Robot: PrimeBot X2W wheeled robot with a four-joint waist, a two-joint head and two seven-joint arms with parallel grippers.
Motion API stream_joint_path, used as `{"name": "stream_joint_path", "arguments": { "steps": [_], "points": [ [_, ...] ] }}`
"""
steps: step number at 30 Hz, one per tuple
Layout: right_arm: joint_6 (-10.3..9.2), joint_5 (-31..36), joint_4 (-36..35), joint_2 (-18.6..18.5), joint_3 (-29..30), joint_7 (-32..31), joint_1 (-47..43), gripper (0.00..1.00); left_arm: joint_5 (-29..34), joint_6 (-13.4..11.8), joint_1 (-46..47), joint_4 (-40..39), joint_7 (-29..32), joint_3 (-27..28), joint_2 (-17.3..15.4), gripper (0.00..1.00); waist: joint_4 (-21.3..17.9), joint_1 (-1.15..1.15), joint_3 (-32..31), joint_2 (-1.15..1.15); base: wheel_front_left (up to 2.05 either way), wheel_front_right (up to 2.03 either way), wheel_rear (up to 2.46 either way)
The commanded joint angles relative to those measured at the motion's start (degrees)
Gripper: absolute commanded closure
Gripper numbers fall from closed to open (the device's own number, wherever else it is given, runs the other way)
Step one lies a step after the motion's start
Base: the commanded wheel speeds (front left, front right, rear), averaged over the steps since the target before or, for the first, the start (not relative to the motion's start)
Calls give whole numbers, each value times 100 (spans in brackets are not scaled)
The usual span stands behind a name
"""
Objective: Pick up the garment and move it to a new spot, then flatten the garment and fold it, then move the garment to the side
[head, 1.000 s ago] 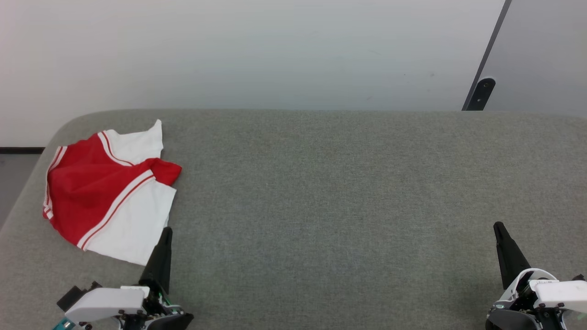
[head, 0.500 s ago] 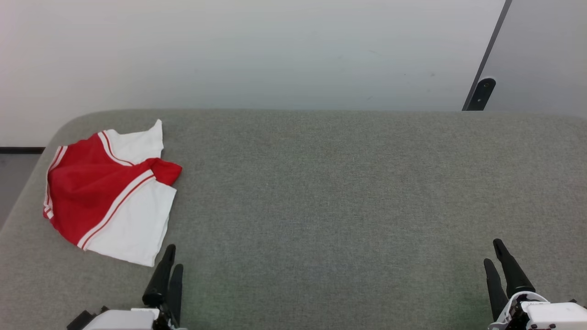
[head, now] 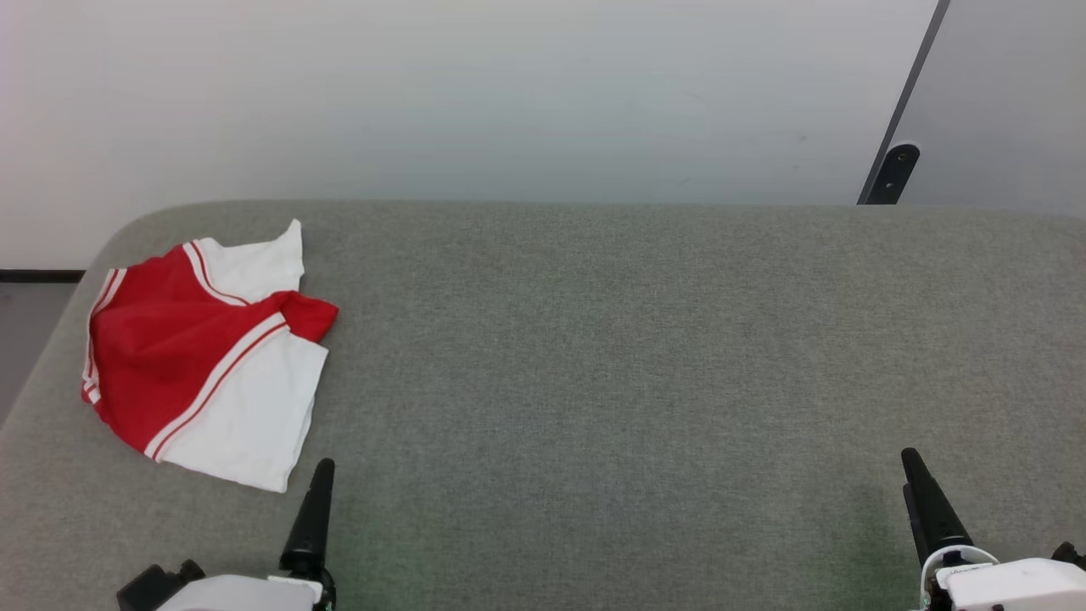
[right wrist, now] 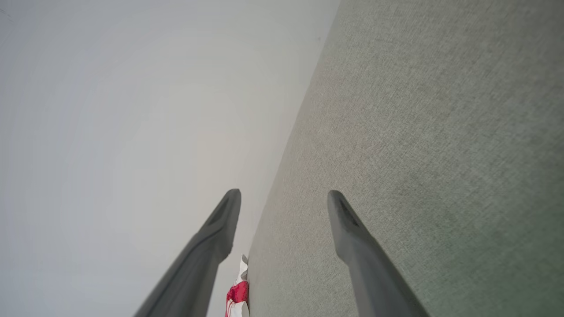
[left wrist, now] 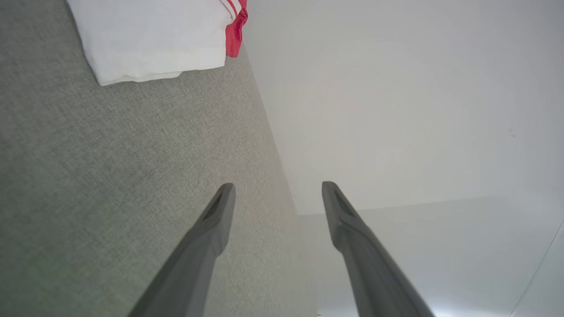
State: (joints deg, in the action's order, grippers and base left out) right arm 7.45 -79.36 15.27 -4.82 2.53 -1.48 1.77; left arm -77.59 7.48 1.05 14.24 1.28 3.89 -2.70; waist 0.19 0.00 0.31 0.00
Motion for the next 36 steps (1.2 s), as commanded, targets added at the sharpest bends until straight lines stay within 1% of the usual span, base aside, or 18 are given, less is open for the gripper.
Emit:
{"name": "stream_joint_path", "arguments": {
  "steps": [1,12,24,36],
  "points": [
    [3,227,-81,-58,-37,62,52,0,215,-2,45,-116,-44,0,-24,0,2,0,-1,0,0,0,0],
    [3,1580,-141,-66,-74,301,-26,0,1688,-117,-72,-329,-298,-118,3,0,32,0,-10,0,0,0,0],
    [3,2814,-308,-35,-91,499,-127,0,3039,-256,-218,-495,-543,-342,-18,0,45,0,-10,0,0,0,0],
    [4,3797,-447,40,-122,673,-240,0,4000,-360,-307,-619,-765,-515,-41,0,62,0,-21,0,0,0,0]
  ]
}}
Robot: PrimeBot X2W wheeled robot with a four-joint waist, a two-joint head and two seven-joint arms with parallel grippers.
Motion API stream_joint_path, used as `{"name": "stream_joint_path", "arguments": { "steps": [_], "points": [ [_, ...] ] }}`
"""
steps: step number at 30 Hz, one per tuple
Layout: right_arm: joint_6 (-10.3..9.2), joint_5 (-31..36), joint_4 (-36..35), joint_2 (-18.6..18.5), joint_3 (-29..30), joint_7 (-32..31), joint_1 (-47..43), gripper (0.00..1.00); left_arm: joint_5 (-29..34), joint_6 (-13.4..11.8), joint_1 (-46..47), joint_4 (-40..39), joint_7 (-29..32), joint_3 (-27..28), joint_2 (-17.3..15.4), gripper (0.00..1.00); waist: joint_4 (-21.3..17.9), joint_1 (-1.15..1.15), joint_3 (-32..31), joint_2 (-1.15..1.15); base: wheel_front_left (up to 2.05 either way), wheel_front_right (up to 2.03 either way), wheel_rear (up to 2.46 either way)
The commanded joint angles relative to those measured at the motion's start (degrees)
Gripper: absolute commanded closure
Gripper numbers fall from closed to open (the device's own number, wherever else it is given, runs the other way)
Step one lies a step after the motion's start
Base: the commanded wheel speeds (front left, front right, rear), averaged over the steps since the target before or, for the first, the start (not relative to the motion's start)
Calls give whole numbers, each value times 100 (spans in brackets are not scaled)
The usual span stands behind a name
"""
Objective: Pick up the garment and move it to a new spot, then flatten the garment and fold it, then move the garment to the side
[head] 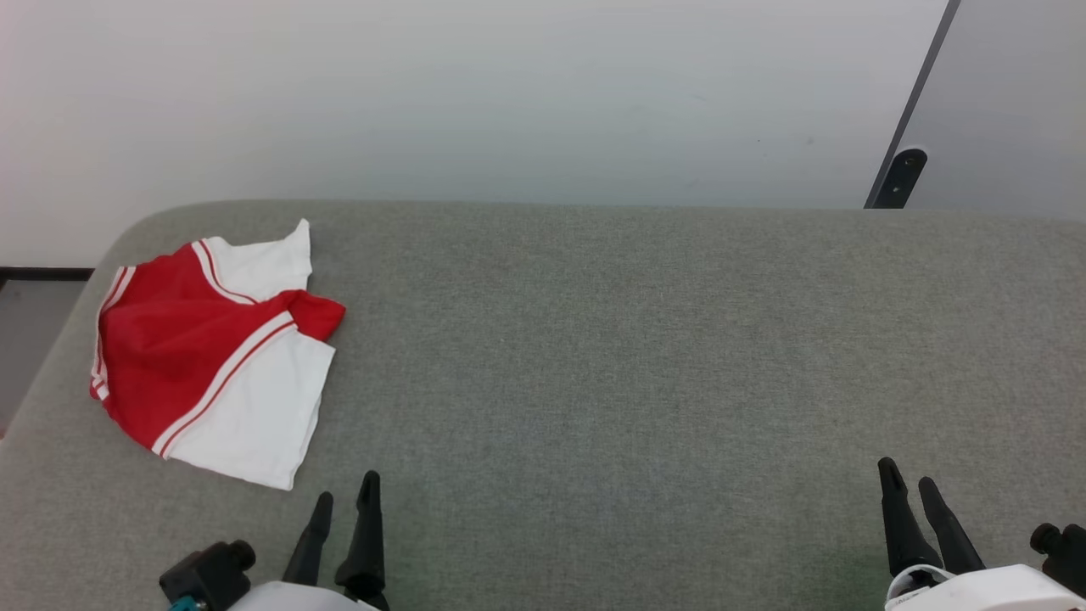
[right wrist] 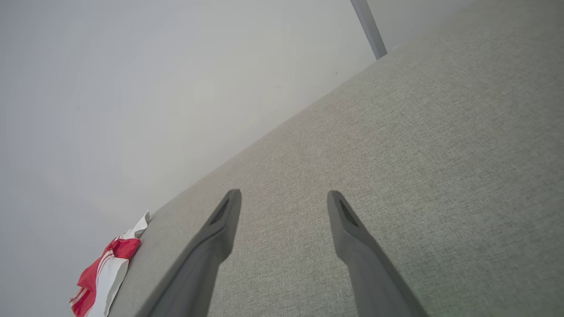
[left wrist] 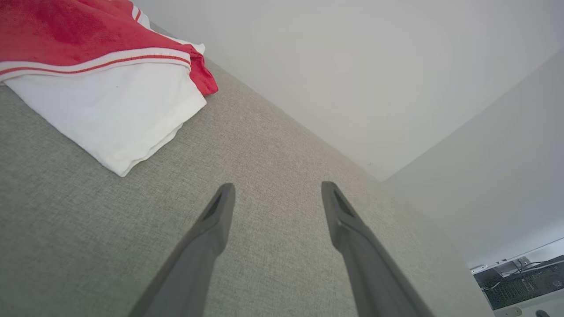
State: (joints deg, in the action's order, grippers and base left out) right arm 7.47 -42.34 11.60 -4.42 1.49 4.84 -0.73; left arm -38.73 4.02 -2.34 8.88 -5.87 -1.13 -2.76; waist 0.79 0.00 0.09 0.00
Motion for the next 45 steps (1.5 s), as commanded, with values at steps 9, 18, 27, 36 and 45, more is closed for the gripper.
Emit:
{"name": "stream_joint_path", "arguments": {
  "steps": [9,18,27,36,45],
  "points": [
    [3,700,-139,23,-73,165,-87,0,760,-98,-37,-178,-194,-138,-61,0,16,0,8,0,0,0,0],
    [3,1178,-212,48,-47,282,-200,0,1268,-144,-101,-265,-330,-218,-76,0,25,0,16,0,0,0,0],
    [3,1511,-277,75,-44,408,-246,0,1767,-136,-154,-324,-459,-273,-81,0,33,0,39,0,0,0,0],
    [3,1769,-316,99,-31,516,-291,0,2162,-102,-213,-387,-577,-282,-70,0,41,0,55,0,0,0,0],
    [4,2001,-355,115,-53,605,-318,0,2449,-55,-258,-404,-671,-271,-48,0,38,0,68,0,0,0,0]
  ]
}}
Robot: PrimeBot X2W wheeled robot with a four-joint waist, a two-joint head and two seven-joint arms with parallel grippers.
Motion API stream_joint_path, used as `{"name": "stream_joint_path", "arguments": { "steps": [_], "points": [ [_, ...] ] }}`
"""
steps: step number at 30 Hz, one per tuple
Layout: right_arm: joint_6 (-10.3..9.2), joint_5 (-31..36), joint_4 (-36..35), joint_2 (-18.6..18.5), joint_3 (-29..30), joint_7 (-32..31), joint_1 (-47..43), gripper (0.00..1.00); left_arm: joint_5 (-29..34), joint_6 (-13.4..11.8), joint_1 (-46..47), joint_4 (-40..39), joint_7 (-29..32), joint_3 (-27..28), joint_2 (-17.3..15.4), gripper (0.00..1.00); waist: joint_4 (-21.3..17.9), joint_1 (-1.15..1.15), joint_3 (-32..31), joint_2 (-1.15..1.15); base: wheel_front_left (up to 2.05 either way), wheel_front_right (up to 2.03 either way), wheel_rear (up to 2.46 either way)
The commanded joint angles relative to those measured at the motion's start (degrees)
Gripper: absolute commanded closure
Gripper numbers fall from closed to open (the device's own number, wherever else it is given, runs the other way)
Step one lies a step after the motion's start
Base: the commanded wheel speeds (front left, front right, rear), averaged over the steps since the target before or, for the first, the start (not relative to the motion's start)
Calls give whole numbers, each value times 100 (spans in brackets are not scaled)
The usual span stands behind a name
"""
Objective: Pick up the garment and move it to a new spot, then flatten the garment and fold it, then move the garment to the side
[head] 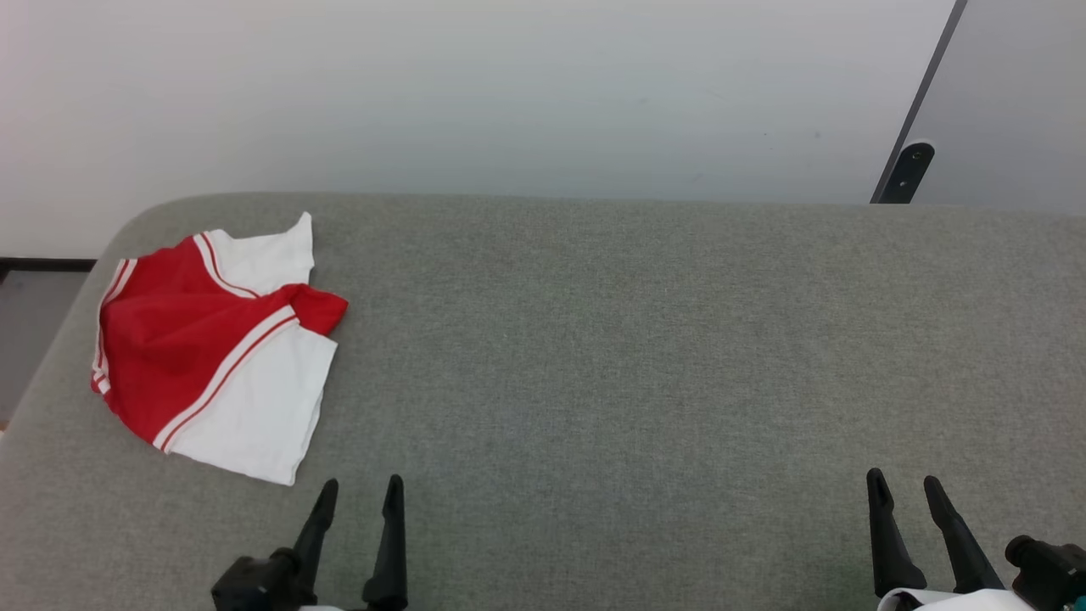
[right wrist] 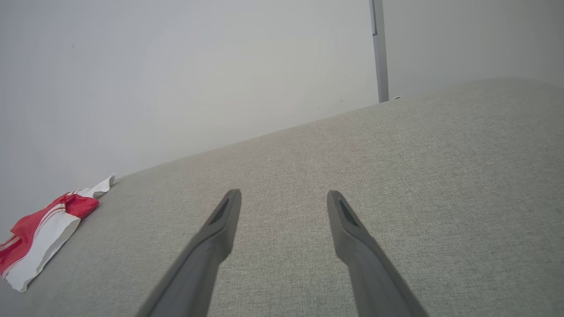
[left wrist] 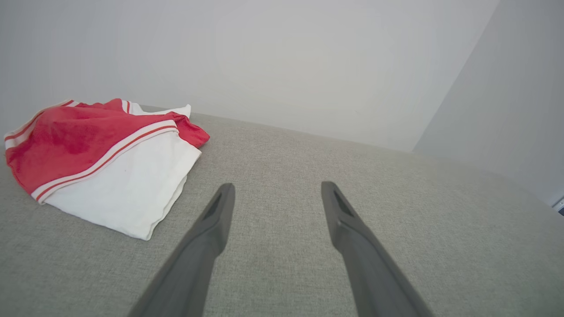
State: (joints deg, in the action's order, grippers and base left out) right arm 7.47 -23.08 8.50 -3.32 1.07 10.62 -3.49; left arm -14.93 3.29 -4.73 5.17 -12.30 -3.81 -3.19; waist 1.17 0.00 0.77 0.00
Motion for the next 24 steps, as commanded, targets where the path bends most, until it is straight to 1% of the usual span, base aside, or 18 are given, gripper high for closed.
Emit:
{"name": "stream_joint_path", "arguments": {
  "steps": [1,11,19,24],
  "points": [
    [4,96,-47,8,-10,43,-47,0,53,30,-28,-18,-39,20,0,0,-1,0,3,0,0,0,0],
    [4,389,-23,20,29,179,-108,0,469,49,-74,-8,-156,41,21,0,3,0,-13,0,0,0,0],
    [3,788,47,20,-3,252,-163,0,742,17,-169,-63,-239,97,29,0,-11,0,-34,0,0,0,0],
    [3,964,98,22,-14,310,-184,0,849,48,-215,-15,-288,109,31,0,-12,0,-35,0,0,0,0]
  ]
}}
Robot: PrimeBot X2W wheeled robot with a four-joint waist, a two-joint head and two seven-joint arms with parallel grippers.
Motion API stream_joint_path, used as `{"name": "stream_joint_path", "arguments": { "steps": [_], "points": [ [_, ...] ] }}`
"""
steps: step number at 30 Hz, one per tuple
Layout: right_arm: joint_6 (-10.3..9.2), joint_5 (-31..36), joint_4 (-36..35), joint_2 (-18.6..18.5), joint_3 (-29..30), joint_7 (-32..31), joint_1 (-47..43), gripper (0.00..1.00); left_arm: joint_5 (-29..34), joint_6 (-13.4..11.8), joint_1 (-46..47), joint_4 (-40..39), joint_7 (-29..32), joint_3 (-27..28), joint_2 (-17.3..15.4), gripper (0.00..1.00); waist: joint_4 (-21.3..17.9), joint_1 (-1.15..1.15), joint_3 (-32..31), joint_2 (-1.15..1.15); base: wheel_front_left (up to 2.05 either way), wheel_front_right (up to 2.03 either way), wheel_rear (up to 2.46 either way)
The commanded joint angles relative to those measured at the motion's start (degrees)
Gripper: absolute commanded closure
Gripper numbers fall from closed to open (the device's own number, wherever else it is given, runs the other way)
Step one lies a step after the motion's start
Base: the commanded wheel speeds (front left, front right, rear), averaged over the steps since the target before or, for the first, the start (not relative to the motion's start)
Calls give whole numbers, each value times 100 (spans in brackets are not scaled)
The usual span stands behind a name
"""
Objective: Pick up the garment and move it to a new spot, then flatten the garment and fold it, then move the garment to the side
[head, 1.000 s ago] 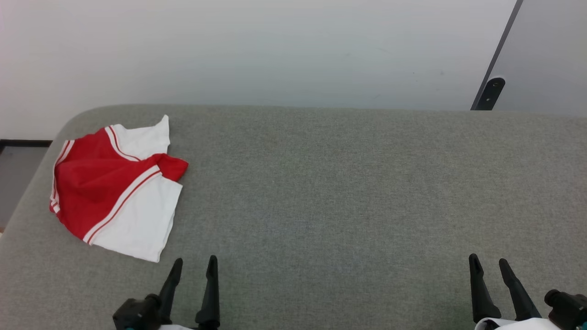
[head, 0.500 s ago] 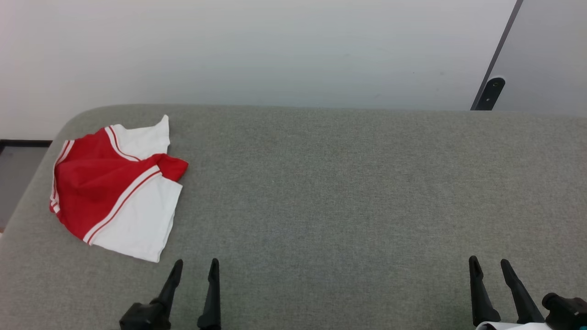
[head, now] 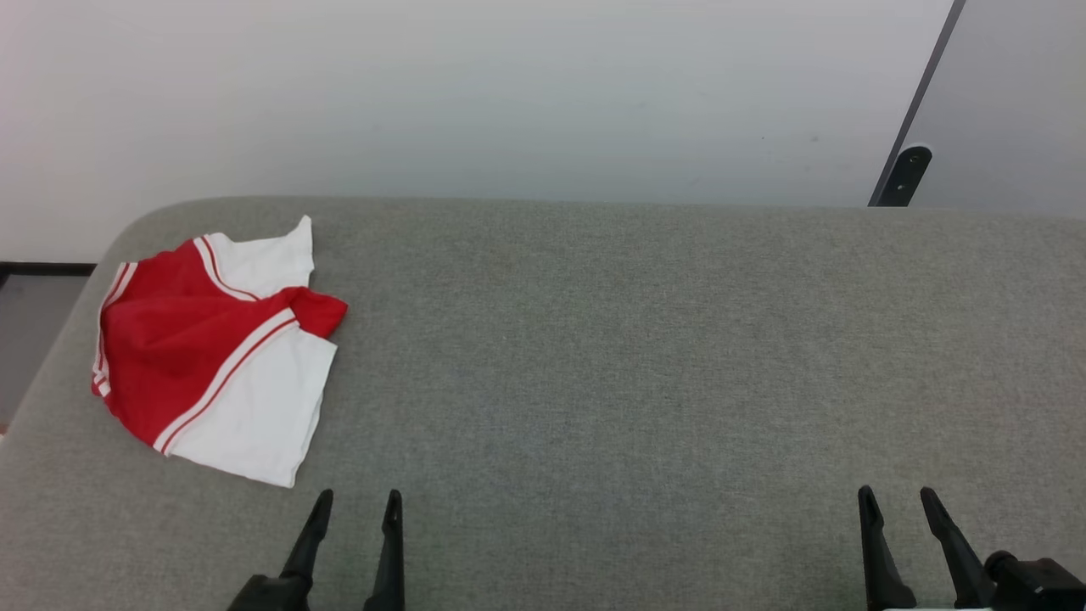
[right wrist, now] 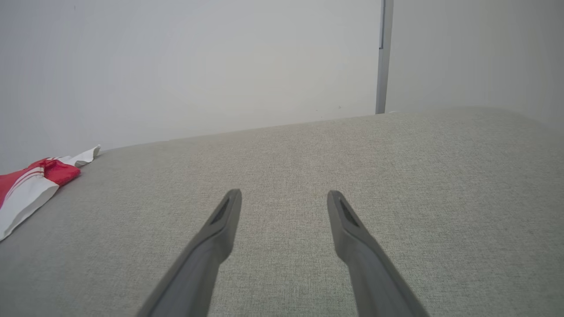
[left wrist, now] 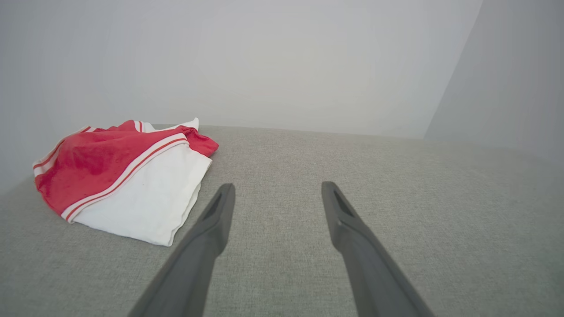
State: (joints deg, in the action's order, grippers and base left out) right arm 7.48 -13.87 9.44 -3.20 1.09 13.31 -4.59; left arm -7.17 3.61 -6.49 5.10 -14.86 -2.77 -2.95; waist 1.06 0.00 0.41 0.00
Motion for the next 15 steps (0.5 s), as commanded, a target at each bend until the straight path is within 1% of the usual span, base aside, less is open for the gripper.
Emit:
{"name": "stream_joint_path", "arguments": {
  "steps": [1,15],
  "points": [
    [2,91,11,11,-21,43,-67,0,96,16,-45,0,-39,5,7,0,-1,0,2,0,0,0,0],
    [2,49,82,25,-24,93,-23,0,3,-22,-70,78,-32,6,8,0,-32,0,-48,0,0,0,0]
  ]
}}
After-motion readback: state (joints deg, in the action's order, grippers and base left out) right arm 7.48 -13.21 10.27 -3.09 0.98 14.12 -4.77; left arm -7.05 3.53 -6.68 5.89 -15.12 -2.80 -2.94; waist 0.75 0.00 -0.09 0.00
